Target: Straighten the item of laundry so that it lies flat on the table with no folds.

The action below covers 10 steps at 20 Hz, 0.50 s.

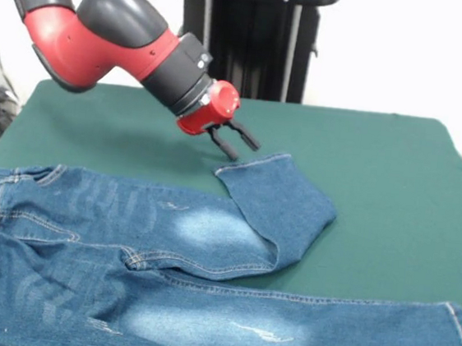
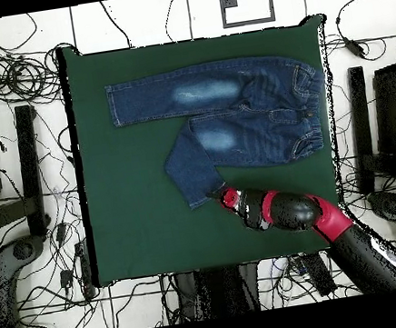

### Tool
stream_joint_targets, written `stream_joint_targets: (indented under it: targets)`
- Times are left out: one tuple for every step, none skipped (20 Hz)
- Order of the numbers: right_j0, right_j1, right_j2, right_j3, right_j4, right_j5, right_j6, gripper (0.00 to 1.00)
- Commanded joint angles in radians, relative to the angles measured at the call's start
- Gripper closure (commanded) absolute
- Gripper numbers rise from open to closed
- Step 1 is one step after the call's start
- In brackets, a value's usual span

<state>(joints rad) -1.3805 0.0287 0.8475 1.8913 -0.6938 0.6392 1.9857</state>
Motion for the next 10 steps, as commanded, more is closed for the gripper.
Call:
stream_joint_targets:
  targets:
    - [0.032,-0.010,-0.013,-0.157,-0.029,0.114,-0.319,0.00]
    - [0.033,-0.008,-0.012,-0.157,-0.029,0.114,-0.316,0.00]
    - [0.032,-0.007,-0.012,-0.157,-0.031,0.113,-0.315,0.00]
    - [0.033,-0.008,-0.010,-0.158,-0.030,0.114,-0.311,0.00]
    - [0.034,-0.011,-0.008,-0.157,-0.030,0.117,-0.309,0.00]
    - [0.036,-0.014,-0.006,-0.156,-0.028,0.121,-0.308,0.00]
    - [0.037,-0.017,-0.007,-0.154,-0.029,0.121,-0.303,0.00]
    - [0.038,-0.019,-0.007,-0.154,-0.032,0.120,-0.303,0.00]
    - [0.037,-0.017,-0.008,-0.152,-0.032,0.118,-0.300,0.00]
    - [0.038,-0.018,-0.008,-0.151,-0.033,0.117,-0.299,0.00]
